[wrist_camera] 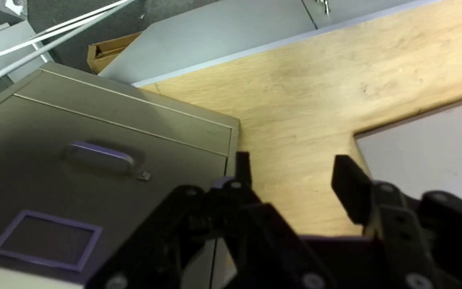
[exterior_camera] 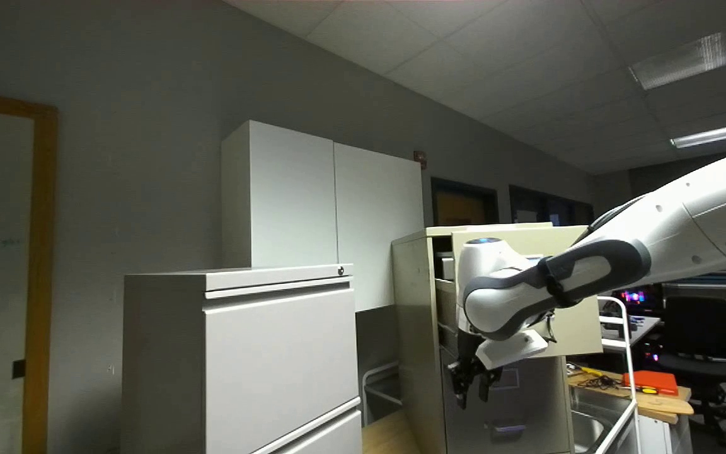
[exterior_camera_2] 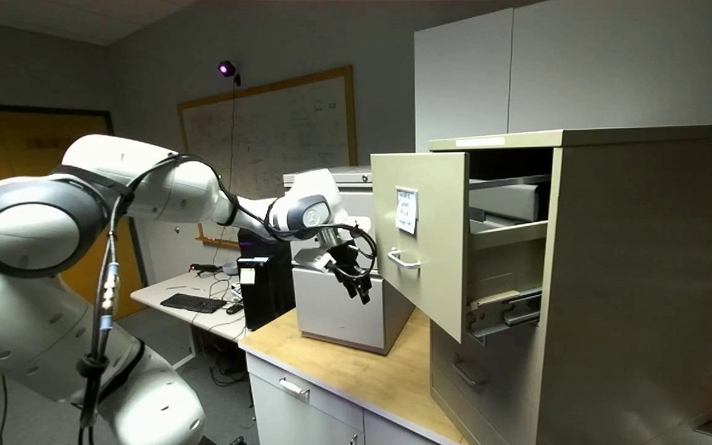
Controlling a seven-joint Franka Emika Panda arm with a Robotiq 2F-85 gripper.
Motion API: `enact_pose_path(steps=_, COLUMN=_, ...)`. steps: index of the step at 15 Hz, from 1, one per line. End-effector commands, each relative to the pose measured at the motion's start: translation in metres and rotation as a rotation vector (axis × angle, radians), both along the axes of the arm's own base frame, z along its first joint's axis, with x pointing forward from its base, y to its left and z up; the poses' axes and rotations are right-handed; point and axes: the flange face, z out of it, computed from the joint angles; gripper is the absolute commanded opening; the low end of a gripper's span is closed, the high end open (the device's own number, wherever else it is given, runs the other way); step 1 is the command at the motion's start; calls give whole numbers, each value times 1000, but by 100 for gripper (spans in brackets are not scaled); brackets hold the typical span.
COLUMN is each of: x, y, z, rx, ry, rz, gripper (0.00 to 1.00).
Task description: Close the upper drawer
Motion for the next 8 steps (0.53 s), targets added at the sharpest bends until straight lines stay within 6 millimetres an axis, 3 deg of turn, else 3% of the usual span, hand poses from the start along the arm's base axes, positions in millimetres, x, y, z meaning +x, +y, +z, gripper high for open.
enact_pose_path(steps=1, x=-25, y=-15, z=20, rx=-16, ry=-130, rz=-148, gripper=27)
enact_pose_path(steps=5, x=-33, y=-35, z=39, rx=19, ry=-298, rz=-292, gripper=0)
enact_pose_path(steps=8, x=-36, y=-37, z=47, rx=40, ry=-439, rz=-369, gripper=0)
